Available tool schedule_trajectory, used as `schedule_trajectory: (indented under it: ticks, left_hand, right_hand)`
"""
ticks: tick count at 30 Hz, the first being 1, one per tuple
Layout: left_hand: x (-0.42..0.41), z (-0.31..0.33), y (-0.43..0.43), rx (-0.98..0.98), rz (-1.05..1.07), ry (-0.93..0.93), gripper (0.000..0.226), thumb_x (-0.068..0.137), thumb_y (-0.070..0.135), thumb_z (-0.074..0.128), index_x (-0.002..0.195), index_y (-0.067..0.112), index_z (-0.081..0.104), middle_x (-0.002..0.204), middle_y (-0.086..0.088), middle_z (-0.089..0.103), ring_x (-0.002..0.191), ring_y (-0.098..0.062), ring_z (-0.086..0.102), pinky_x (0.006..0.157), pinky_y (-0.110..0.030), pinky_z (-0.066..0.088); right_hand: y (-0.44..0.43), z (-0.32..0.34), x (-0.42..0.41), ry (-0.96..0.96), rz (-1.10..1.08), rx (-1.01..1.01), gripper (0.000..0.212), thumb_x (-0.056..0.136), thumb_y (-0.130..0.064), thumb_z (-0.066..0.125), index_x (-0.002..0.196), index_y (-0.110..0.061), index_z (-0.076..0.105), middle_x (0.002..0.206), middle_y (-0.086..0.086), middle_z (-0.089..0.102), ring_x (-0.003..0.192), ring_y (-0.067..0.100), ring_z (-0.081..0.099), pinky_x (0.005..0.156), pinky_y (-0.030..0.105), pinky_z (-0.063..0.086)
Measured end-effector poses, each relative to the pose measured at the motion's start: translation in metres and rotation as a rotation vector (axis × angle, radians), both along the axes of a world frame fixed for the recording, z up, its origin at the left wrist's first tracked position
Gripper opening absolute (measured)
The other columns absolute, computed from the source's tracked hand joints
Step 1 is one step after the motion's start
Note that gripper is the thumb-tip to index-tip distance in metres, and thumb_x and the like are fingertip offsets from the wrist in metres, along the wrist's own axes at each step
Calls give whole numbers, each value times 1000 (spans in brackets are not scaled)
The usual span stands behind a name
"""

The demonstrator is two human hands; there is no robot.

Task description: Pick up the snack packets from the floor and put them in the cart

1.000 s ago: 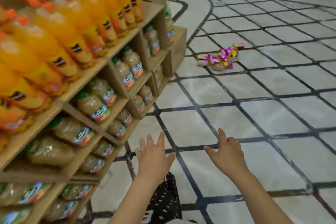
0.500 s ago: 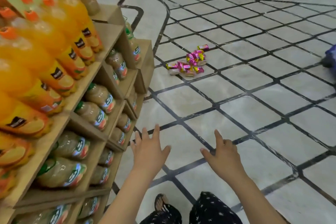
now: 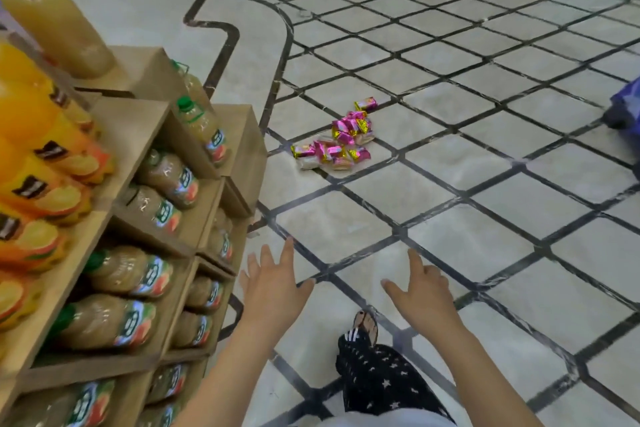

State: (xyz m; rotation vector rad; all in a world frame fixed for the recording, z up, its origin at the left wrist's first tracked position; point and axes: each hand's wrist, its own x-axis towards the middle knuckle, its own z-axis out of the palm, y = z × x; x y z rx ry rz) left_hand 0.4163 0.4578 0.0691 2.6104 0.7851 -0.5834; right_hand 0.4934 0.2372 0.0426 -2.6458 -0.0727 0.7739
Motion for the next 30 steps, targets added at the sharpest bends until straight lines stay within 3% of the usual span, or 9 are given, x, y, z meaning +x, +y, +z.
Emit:
schedule_trajectory:
  ticks: [10,22,30]
  left_hand:
    - [153,-4,29,-62,5,19,82,97,59,43,157,33,-6,164,-14,6,150,-37,-1,120,-52,5]
    - [351,-83,192,-129,-64,146,83,96,59,43,157,28,-5,163,-20,4,149,-41,2,120,-52,9]
    - [471,-140,269,-111,-171,177,86,97,57,45,157,28,-10,162,-21,-3,150,-40,4,120,-50,10]
  right_hand:
    - [36,5,181,-10,54,22,82,94,-57,46,155,-24,3,149,17,31,136,36,29,108,42,35]
    - [185,-65,348,190,3,-93,83,93,-56,50,156,-25,7,151,17,31,138,35,31,109,43,35]
    - [255,-125,446,336,-181,-137,77,93,-47,53,155,-22,15,149,17,40,135,36,38,109,46,36]
